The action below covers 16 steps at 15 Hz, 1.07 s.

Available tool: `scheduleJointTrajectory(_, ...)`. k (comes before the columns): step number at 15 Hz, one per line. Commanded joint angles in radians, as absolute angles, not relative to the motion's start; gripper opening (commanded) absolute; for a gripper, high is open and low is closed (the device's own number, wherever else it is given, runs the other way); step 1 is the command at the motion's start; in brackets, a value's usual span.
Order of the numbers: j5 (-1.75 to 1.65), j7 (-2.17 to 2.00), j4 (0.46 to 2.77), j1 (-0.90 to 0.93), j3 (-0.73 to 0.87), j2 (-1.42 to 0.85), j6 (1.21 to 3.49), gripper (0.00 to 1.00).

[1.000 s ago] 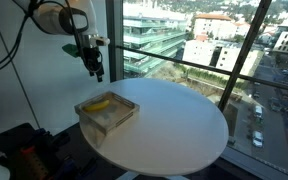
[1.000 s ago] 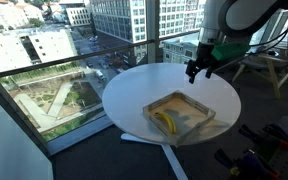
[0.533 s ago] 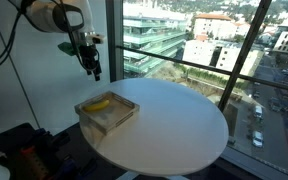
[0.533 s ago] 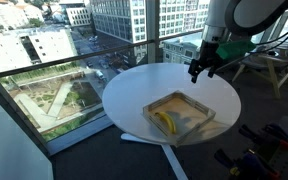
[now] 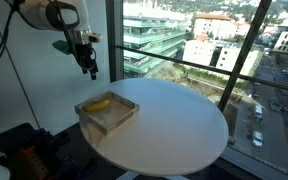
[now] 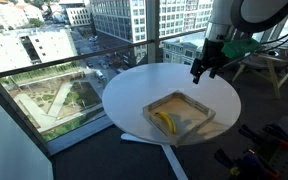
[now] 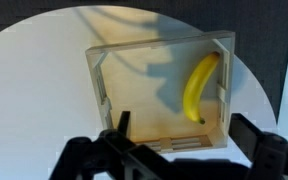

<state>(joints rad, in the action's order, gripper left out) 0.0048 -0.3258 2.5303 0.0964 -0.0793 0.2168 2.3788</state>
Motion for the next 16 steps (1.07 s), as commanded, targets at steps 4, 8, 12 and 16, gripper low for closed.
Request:
scheduleJointTrajectory(4,0.042,-0.272,2.551,0.089,-0.087,0.267,2.321,1.0)
scheduleJointTrajectory(8,0.021,-0.298,2.541,0.082,-0.095,0.239,2.34,1.0)
scheduleJointTrajectory(12,0.021,-0.296,2.542,0.082,-0.095,0.242,2.339,1.0)
scheduleJointTrajectory(16,0.021,-0.296,2.542,0.082,-0.095,0.242,2.339,1.0)
